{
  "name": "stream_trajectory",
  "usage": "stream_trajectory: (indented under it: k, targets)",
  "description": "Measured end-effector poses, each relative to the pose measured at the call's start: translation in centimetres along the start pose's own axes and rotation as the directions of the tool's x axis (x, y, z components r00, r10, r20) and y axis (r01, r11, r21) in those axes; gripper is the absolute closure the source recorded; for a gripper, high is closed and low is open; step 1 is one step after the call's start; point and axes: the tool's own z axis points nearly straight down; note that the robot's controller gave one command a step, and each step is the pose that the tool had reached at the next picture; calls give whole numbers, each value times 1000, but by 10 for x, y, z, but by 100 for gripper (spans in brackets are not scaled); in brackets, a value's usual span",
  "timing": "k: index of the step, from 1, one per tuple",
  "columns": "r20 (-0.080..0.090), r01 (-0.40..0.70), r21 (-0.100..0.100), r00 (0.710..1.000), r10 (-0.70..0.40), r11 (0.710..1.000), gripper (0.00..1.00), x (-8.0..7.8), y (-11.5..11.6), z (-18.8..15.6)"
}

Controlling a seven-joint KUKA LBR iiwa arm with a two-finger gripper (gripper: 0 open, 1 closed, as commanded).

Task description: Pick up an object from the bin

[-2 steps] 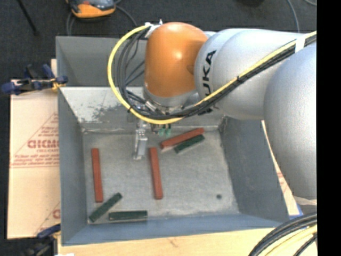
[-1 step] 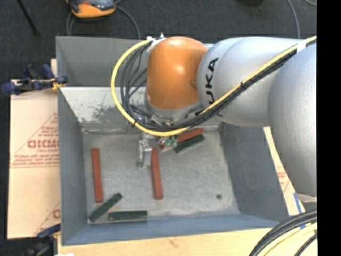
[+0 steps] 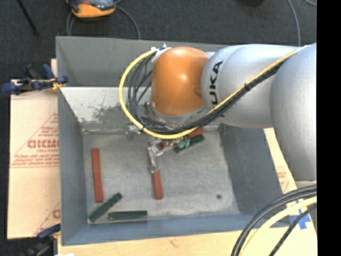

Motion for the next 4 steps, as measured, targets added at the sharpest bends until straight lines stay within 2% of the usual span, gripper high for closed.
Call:
stream_trajectory:
  k: [1, 2, 3, 4]
  targets:
    - [-4, 33, -2, 999, -33, 999, 0, 8, -16, 22]
    - [-2, -100, -2, 995, 100, 995, 0, 10, -25, 27]
    - [0, 147, 1, 989, -147, 989, 0, 9, -35, 34]
    - [0, 236, -2, 972, -236, 972, 100, 13, -56, 71]
